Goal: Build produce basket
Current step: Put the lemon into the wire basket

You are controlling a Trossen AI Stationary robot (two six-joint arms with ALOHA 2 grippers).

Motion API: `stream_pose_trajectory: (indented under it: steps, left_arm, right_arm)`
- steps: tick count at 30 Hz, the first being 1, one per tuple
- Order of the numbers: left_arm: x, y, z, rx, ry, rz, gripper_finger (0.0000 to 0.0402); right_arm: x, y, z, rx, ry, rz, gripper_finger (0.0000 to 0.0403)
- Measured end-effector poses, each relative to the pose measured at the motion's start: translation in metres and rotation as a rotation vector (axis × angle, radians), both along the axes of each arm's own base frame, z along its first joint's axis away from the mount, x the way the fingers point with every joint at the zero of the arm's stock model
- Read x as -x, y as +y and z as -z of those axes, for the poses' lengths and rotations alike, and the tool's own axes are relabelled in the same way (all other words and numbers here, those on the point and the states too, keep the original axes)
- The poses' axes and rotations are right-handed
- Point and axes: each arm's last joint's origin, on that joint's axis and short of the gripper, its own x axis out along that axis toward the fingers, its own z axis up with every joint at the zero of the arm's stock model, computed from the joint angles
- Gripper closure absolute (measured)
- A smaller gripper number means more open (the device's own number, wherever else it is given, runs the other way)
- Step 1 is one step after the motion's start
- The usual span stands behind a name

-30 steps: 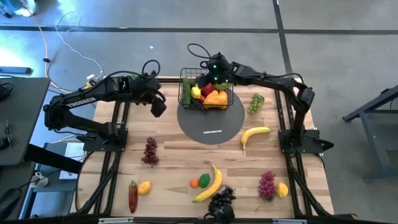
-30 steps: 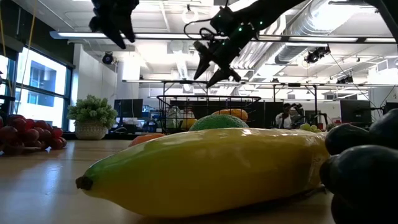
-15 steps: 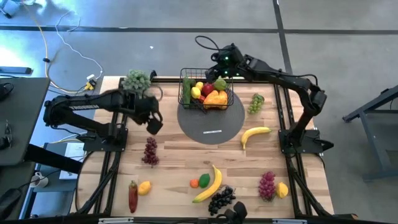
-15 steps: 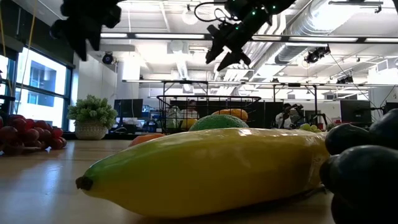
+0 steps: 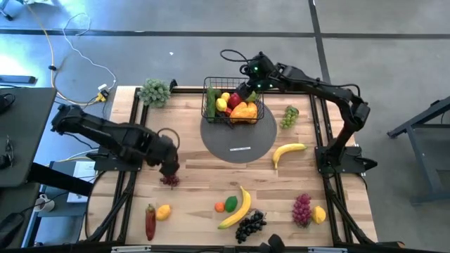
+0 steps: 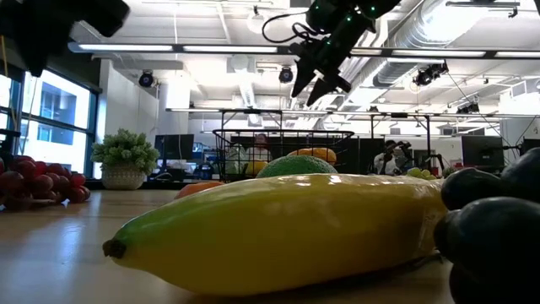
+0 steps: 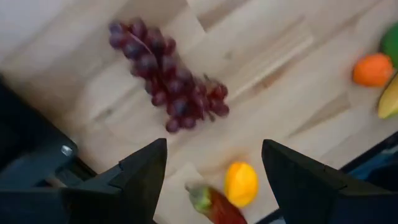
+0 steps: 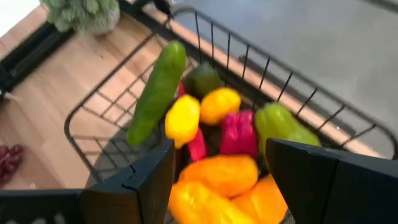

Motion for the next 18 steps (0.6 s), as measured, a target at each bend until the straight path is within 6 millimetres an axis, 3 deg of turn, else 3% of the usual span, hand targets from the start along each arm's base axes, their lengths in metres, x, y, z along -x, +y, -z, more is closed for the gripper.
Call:
stream_pose_trajectory:
  steps: [8, 18]
  left_arm:
    - [-0.002, -0.044, 0.014, 0.061, -0.087, 0.105, 0.0149]
    - [0.003, -0.077, 0.023, 0.033, -0.105, 0.044, 0.0149]
  right_arm:
    - [-0.010, 0.028, 0.004, -0.043, 0.053, -0.070, 0.0171]
    - [-0.025, 0.072, 0.008, -0.057, 0.105, -0.153, 0.0171]
